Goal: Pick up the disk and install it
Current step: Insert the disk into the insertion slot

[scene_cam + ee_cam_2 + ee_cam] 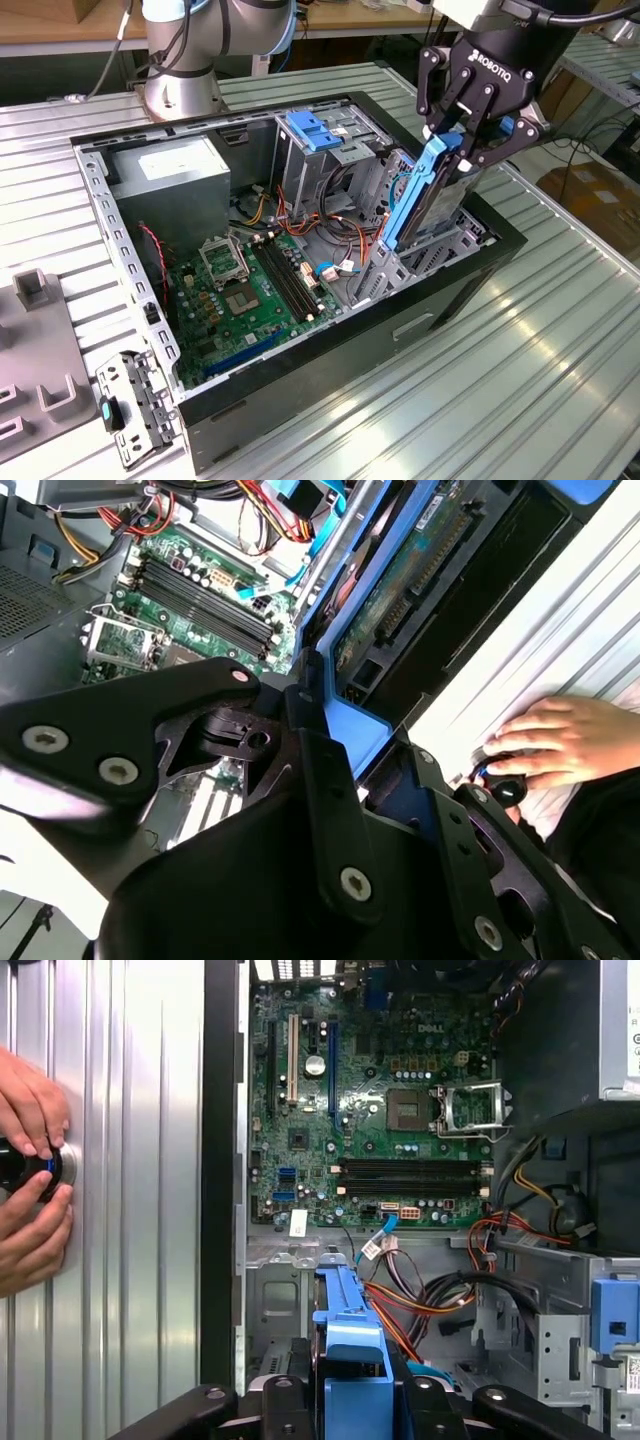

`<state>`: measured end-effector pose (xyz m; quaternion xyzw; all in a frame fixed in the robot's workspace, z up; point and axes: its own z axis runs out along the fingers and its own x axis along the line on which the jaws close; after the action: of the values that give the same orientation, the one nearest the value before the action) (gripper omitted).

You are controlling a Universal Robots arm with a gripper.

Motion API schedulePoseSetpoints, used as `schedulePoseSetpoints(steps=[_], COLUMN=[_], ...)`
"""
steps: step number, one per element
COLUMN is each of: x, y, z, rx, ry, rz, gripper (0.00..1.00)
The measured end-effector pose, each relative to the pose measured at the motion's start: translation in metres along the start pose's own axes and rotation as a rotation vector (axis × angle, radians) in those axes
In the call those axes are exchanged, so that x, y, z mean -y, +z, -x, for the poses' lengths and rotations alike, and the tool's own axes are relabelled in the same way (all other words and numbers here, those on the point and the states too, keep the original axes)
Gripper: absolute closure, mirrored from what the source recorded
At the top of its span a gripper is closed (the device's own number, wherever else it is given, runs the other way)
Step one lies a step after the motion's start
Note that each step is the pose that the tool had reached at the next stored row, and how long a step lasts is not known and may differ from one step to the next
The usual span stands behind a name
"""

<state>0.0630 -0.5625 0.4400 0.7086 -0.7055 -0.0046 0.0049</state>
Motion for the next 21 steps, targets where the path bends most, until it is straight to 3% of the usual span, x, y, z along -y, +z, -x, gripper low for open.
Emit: schedulePoseSetpoints(steps=[9,19,21], x=[0.0002,0.0002,0.0002], y=[0.0113,0.0120,0.0122], z=[0.0000,0.0000,0.0000], rx=[-0.0001,0.0000,-0.0001], ry=[0.000,0.000,0.000], rz=[0.0000,-0.0001,0.0000], gripper=[0.63,0.63,0.56])
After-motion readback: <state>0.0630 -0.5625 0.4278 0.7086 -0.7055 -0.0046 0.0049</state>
